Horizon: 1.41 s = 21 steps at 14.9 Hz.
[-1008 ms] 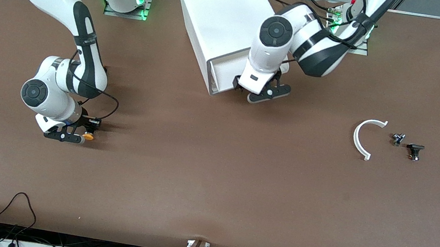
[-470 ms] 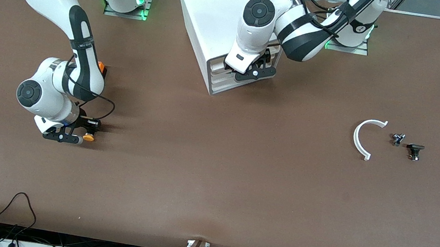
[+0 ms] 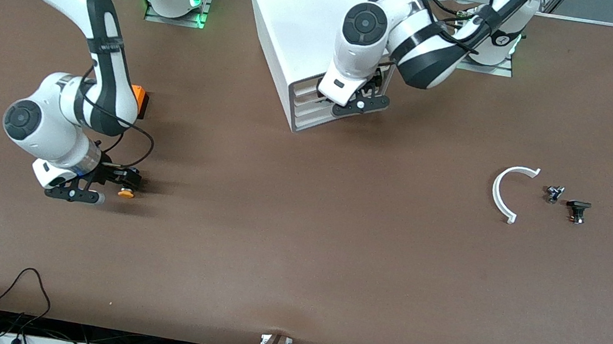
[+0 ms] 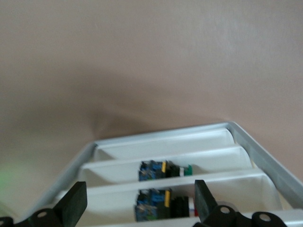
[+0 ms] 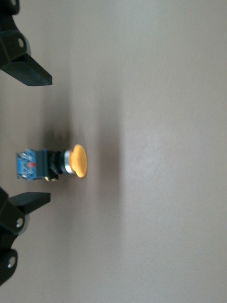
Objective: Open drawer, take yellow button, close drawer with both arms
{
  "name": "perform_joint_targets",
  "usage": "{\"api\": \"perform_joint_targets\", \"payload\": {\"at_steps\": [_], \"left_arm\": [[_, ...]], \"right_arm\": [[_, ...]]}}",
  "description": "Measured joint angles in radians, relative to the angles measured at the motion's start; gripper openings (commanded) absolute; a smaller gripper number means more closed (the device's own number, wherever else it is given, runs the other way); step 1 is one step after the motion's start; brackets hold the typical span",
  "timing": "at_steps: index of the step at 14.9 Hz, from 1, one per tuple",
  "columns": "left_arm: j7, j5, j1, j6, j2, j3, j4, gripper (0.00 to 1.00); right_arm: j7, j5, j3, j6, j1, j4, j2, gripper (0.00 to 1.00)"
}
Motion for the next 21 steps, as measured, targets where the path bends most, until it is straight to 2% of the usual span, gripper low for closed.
{"api": "perform_joint_targets", "payload": {"at_steps": [3,6,7,9,12,15,18,21], "left_arm": [[0.228,0.000,0.098,-0.109,-0.029,0.050,0.116,1.00],[0.435,0.000,0.174,-0.208,-0.060,0.106,0.216,1.00],[0.504,0.000,0.182,-0.228,-0.072,0.133,0.244,1.00],[0.691,0.000,0.177,-0.241,-0.115,0.232,0.274,1.00],[0.956,-0.016,0.149,-0.255,-0.208,0.416,0.277,1.00],[1.118,-0.057,0.108,-0.277,-0.293,0.568,0.253,1.00],[1.156,-0.062,0.078,-0.314,-0.347,0.647,0.218,1.00],[1.158,-0.062,0.056,-0.331,-0.356,0.689,0.205,1.00]], "right_arm": [[-0.011,-0.008,0.000,-0.047,0.000,0.000,-0.083,0.99],[-0.013,-0.068,-0.003,-0.109,-0.004,0.000,-0.162,0.99],[-0.013,-0.087,-0.004,-0.138,-0.010,0.001,-0.190,0.99],[-0.013,-0.130,0.006,-0.201,-0.042,0.001,-0.250,0.99],[-0.009,-0.187,0.087,-0.288,-0.148,0.001,-0.336,0.99],[0.025,-0.231,0.149,-0.381,-0.209,0.001,-0.416,0.99],[0.071,-0.264,0.256,-0.455,-0.284,0.001,-0.491,0.99],[0.078,-0.268,0.286,-0.501,-0.311,-0.001,-0.545,0.99]]}}
